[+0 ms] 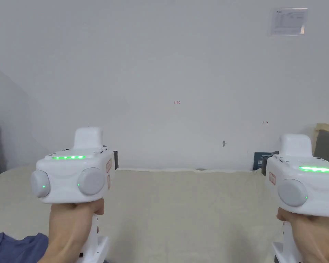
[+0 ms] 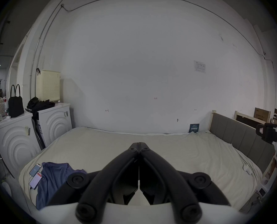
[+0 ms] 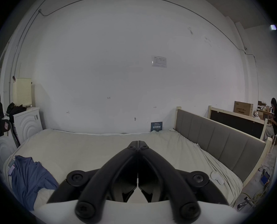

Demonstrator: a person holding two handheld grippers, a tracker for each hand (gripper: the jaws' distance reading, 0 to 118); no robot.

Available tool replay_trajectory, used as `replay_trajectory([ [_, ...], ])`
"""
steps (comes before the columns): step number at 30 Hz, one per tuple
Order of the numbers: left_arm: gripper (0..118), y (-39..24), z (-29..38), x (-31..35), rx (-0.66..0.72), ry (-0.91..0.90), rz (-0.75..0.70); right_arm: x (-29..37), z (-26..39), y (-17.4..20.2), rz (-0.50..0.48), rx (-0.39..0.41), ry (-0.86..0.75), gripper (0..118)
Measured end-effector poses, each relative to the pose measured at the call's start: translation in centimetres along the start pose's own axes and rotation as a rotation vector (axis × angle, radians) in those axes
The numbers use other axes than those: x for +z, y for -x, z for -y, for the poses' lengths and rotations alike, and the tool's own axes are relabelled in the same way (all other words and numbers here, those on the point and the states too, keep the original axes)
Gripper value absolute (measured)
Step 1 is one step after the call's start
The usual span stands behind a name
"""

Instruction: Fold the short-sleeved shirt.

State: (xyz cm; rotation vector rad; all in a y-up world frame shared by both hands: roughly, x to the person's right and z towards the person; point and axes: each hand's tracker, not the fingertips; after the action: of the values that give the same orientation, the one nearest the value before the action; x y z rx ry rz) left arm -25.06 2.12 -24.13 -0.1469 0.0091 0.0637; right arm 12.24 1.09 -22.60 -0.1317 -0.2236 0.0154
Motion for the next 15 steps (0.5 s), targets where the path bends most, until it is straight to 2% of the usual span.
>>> replay_trajectory([
  [3, 0, 1.4, 0.5, 0.3, 0.006, 0.006, -0.028, -0.2, 0.6, 1.9, -0.036, 0.007, 0.016, 0],
  [4, 0, 1.5, 1.9, 0.3, 0.513, 0.024, 0.042, -0.3, 0.8, 2.4, -0.048, 0.009, 0.018, 0],
  [5, 0, 2.3, 2.0, 0.5, 0.469, 0.030, 0.022, -0.5, 0.9, 3.2, -0.063, 0.012, 0.022, 0],
  [11, 0, 8.7, 3.2, 3.0, 0.460, 0.082, -0.110, 0.1, 1.8, 10.9, -0.226, 0.031, 0.042, 0],
  [15, 0, 13.7, 4.3, 5.6, 0.438, 0.119, -0.250, -0.5, 4.0, 15.9, -0.331, 0.056, 0.053, 0],
])
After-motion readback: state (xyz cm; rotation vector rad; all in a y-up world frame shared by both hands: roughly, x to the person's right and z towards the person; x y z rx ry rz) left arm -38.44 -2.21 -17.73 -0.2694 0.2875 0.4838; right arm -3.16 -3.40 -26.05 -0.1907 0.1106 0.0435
